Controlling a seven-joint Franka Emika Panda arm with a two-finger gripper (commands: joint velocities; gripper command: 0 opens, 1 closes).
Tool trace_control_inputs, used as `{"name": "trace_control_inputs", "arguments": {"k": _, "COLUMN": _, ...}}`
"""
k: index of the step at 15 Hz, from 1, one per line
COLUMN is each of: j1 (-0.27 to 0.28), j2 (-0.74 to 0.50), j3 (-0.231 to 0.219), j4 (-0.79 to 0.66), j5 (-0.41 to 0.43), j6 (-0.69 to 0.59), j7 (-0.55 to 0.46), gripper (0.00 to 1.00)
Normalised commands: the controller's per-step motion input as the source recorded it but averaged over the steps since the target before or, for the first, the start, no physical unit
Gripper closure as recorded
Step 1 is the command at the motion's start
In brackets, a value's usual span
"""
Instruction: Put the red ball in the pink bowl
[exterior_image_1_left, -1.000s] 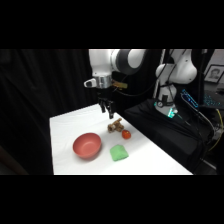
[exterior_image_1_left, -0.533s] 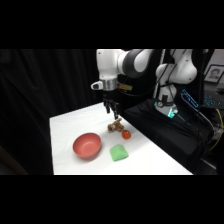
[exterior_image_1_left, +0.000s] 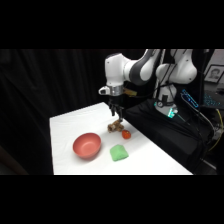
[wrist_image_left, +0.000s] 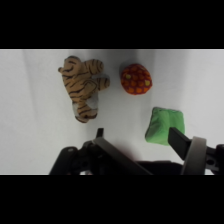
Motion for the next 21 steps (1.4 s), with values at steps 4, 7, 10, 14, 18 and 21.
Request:
{"name": "trace_control_inputs", "arguments": {"k": 4, "j1": 0.047, "j2": -0.1, "j3": 0.047, "j4": -0.3, "j5": 0.047, "j6": 0.37, "j7": 0.1, "gripper": 0.0}}
{"name": "trace_control_inputs", "arguments": {"k": 7, "j1": 0.086, "j2": -0.02, "j3": 0.065, "j4": -0.24, "j5": 0.072, "j6": 0.38, "j7": 0.09, "gripper": 0.0}}
{"name": "trace_control_inputs", "arguments": {"k": 10, "j1": 0.095, "j2": 0.03, "j3": 0.064, "j4": -0.19, "j5": 0.031, "j6": 0.36, "j7": 0.11, "gripper": 0.0}}
{"name": "trace_control_inputs", "arguments": {"k": 14, "j1": 0.07, "j2": 0.16, "j3": 0.039, "j4": -0.09, "j5": -0.024, "j6": 0.38, "j7": 0.12, "gripper": 0.0}}
{"name": "trace_control_inputs", "arguments": {"k": 18, "j1": 0.031, "j2": 0.29, "j3": -0.008, "j4": 0.02, "j5": -0.11, "j6": 0.38, "j7": 0.14, "gripper": 0.0}}
{"name": "trace_control_inputs", "arguments": {"k": 21, "j1": 0.023, "j2": 0.3, "j3": -0.02, "j4": 0.08, "j5": -0.116, "j6": 0.32, "j7": 0.12, "gripper": 0.0}}
